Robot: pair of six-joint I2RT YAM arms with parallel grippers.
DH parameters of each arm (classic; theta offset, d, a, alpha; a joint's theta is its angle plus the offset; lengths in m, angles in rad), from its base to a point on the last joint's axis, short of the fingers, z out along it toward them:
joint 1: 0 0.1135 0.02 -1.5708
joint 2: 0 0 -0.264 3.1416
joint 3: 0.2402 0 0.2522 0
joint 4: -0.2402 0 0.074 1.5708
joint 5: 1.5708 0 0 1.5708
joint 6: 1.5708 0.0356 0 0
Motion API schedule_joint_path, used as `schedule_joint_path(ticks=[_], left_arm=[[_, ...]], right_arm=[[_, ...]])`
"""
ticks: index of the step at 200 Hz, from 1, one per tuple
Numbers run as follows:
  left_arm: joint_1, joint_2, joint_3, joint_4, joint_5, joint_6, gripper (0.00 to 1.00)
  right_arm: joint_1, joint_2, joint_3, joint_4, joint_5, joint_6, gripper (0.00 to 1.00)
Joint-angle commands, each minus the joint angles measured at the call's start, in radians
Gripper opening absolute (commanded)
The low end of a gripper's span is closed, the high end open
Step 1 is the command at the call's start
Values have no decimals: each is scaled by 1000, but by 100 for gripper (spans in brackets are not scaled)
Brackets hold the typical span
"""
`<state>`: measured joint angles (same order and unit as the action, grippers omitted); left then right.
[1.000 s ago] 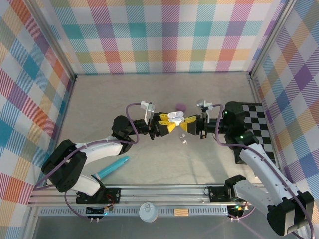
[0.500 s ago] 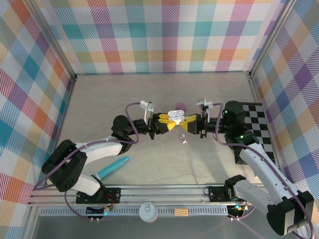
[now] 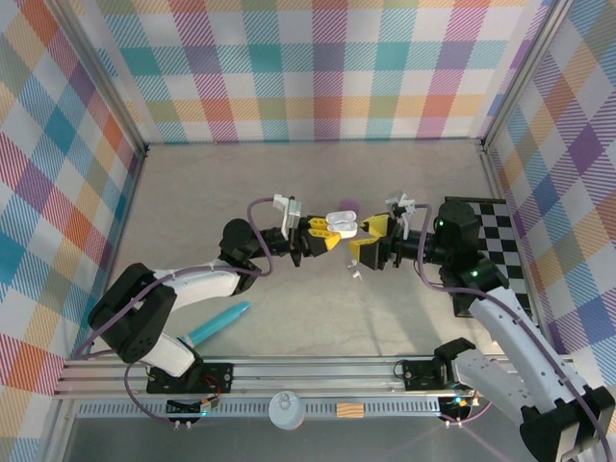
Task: Insert wireless bluetooth earbuds into charging case
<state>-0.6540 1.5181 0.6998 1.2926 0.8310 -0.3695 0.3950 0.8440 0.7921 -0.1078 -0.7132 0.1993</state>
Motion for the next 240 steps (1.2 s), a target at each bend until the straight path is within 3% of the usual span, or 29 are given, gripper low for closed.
schedule_joint_path(ticks=[1, 53, 80, 129, 175, 207, 240], left_arm=[[51, 17, 59, 59, 21, 40, 1], [104, -11, 13, 43, -3, 177, 0], [116, -25, -22, 31, -21, 228, 0], [114, -43, -144, 29, -58, 318, 0], [108, -131, -281, -82, -95, 450, 0], [90, -190, -299, -238, -89, 553, 0], [88, -197, -323, -215, -97, 551, 0]], right_arm=[[2, -63, -15, -60, 116, -17, 80], [2, -118, -61, -165, 279, 26, 81], [2, -109, -78, -207, 421, 110, 80], [3, 48, -39, -378, 598, 224, 78], [4, 255, -33, -342, 552, 270, 74], [4, 407, 1, -284, 508, 283, 58], [11, 564, 53, -233, 452, 303, 52]])
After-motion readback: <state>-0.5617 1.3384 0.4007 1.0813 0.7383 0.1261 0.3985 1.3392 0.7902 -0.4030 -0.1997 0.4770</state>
